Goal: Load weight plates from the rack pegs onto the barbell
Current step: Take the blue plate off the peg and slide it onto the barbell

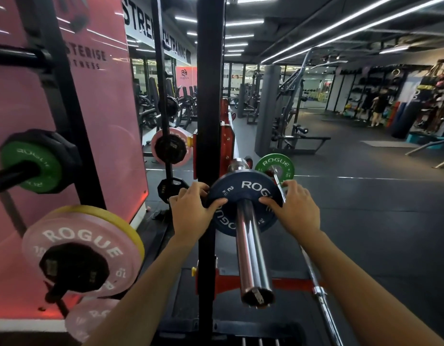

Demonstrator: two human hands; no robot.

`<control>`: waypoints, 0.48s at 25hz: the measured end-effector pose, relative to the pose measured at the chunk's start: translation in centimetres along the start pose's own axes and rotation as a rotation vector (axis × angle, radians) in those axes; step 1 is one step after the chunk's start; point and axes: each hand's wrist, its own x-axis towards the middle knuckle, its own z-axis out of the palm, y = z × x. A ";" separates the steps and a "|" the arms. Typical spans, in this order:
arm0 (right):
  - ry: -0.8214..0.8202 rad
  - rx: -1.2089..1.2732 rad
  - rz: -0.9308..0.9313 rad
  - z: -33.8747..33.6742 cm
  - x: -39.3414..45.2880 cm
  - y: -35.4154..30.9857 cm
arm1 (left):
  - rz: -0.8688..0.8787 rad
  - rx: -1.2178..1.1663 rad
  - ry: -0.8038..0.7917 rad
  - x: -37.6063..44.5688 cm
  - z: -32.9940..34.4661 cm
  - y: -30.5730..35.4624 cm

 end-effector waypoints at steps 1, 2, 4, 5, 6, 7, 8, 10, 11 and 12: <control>-0.003 -0.016 0.002 0.9 1.4 0.2 | 0.001 -0.001 -0.010 1.3 1.1 -0.7; -0.004 -0.034 0.004 1.8 2.9 0.4 | 0.000 0.003 -0.021 2.6 2.2 -1.3; -0.004 -0.057 0.010 3.7 5.6 0.7 | -0.020 0.004 -0.042 5.2 4.5 -2.4; -0.002 -0.059 0.013 4.7 6.8 0.8 | -0.029 0.004 -0.040 6.3 5.5 -2.9; 0.000 -0.057 0.015 5.6 8.0 0.9 | -0.035 0.004 -0.028 7.3 6.4 -3.4; 0.001 -0.056 0.017 6.4 9.0 1.0 | -0.038 0.004 -0.016 8.1 7.1 -3.8; -0.001 -0.056 0.019 7.1 9.9 1.1 | -0.041 0.007 -0.011 8.9 7.6 -4.1; -0.006 -0.065 0.032 8.6 12.1 1.2 | -0.055 0.021 -0.006 10.7 8.8 -4.7; -0.009 -0.069 0.038 9.3 13.0 1.3 | -0.069 0.025 -0.005 11.6 9.3 -4.9; -0.009 -0.071 0.038 9.8 13.7 1.3 | -0.084 0.029 -0.002 12.4 9.8 -5.1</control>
